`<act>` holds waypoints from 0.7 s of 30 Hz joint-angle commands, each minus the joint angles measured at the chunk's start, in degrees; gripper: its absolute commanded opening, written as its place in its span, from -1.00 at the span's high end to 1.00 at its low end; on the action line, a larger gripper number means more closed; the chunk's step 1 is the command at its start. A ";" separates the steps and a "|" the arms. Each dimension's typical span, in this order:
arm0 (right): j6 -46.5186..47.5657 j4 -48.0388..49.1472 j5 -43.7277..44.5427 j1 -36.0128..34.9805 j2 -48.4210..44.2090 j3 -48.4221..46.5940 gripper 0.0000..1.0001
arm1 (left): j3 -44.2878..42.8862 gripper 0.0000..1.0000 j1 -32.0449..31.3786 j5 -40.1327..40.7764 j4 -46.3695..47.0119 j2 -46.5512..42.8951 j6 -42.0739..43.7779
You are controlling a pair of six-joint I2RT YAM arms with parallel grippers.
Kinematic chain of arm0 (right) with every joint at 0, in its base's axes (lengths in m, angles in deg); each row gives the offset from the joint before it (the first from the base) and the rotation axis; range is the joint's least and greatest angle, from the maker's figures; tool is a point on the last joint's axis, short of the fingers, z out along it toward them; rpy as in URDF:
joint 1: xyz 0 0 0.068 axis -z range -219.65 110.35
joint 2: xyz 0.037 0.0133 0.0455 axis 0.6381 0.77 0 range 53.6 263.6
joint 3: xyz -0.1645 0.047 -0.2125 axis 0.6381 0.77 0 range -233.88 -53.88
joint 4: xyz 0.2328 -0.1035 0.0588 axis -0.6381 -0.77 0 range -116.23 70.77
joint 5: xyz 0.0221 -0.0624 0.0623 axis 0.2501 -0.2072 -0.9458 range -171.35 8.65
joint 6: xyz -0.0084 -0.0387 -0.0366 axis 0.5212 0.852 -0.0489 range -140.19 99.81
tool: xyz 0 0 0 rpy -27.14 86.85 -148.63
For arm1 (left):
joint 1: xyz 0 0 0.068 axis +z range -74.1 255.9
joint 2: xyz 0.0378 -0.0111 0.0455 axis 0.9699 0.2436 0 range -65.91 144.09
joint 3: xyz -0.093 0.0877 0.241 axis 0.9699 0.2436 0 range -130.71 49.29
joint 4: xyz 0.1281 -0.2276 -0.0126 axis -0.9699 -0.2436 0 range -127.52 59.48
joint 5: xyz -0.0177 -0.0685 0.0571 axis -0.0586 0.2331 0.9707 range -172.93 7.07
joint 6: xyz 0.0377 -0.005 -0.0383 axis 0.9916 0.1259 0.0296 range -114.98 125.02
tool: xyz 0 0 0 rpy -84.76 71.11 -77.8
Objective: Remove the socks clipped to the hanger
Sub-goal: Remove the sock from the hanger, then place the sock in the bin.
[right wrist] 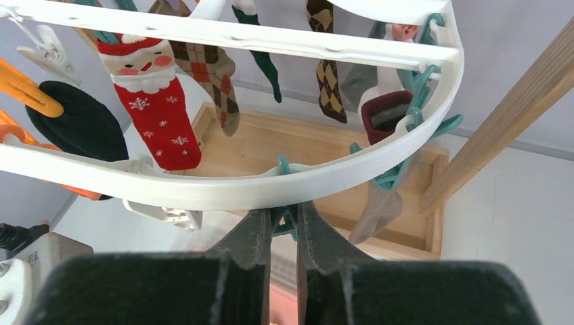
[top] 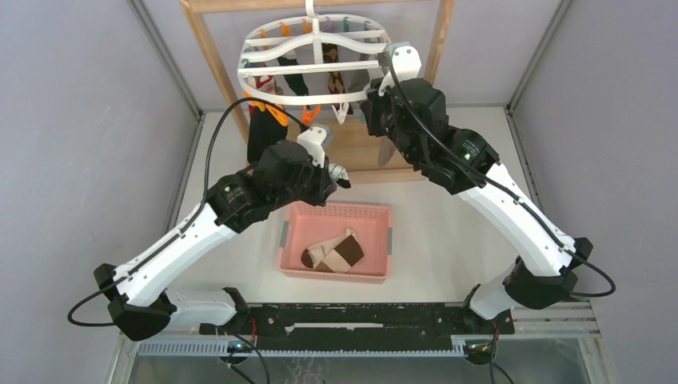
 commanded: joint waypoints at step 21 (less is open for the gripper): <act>-4.63 2.37 -2.21 0.92 -8.61 8.42 -0.27 | 0.80 0.98 0.29 1.20 -0.10 -2.55 -1.78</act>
